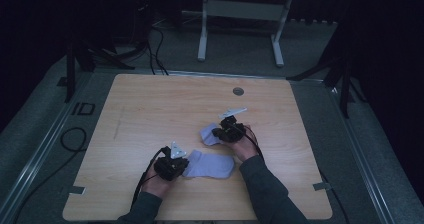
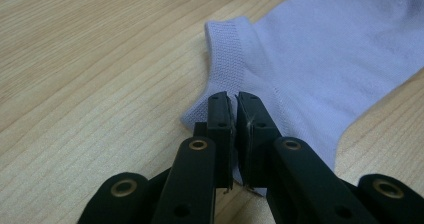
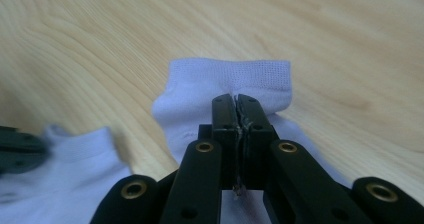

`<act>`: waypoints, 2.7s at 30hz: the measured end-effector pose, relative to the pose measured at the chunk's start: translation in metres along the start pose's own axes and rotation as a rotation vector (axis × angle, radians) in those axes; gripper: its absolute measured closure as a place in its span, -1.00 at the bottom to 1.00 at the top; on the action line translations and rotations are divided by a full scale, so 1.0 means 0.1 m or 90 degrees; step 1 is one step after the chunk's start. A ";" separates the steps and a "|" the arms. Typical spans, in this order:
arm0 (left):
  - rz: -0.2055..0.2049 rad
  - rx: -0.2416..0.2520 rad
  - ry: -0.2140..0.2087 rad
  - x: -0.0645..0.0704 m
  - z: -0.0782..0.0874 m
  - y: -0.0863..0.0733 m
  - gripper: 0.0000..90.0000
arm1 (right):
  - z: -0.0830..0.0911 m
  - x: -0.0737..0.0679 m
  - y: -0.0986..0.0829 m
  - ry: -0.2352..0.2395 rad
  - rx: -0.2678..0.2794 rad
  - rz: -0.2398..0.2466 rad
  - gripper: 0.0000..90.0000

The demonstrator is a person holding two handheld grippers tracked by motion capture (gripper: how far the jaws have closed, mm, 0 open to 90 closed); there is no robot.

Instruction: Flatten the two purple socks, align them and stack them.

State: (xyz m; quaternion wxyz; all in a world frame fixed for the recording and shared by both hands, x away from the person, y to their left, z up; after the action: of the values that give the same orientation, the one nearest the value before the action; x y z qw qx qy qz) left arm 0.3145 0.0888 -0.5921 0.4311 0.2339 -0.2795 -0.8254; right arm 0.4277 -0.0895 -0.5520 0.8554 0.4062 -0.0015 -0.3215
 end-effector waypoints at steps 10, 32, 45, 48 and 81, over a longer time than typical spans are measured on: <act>0.002 0.002 0.001 0.00 0.00 0.00 0.88 | 0.46 -0.20 0.04 0.028 0.070 0.018 0.95; 0.003 0.003 0.001 0.01 0.00 0.00 0.88 | 0.54 -0.64 -0.21 0.060 0.080 0.030 0.95; 0.006 0.004 0.000 0.01 -0.01 0.00 0.88 | 0.17 -0.77 -0.34 0.085 0.052 0.013 0.95; 0.007 0.004 -0.001 0.01 -0.01 0.00 0.88 | 0.08 -0.78 -0.39 0.090 0.041 0.007 0.95; 0.010 -0.011 -0.027 0.05 0.15 -0.06 0.78 | -0.35 -0.82 -0.55 0.111 -0.027 -0.031 0.94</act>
State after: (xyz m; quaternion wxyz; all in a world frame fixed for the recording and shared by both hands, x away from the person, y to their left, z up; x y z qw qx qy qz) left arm 0.2990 0.0915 -0.5859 0.4338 0.2101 -0.2831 -0.8292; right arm 0.3413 -0.0455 -0.5929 0.8527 0.4144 0.0897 -0.3052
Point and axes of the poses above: each handheld gripper's, and its own axes: z roughly backward along the jaws, y roughly out of its top, x roughly to its right, the point moved 5 cm from there along -z, roughly forward along the jaws, and after that the axes turned 12 degrees about y, right-handed, at the moved point
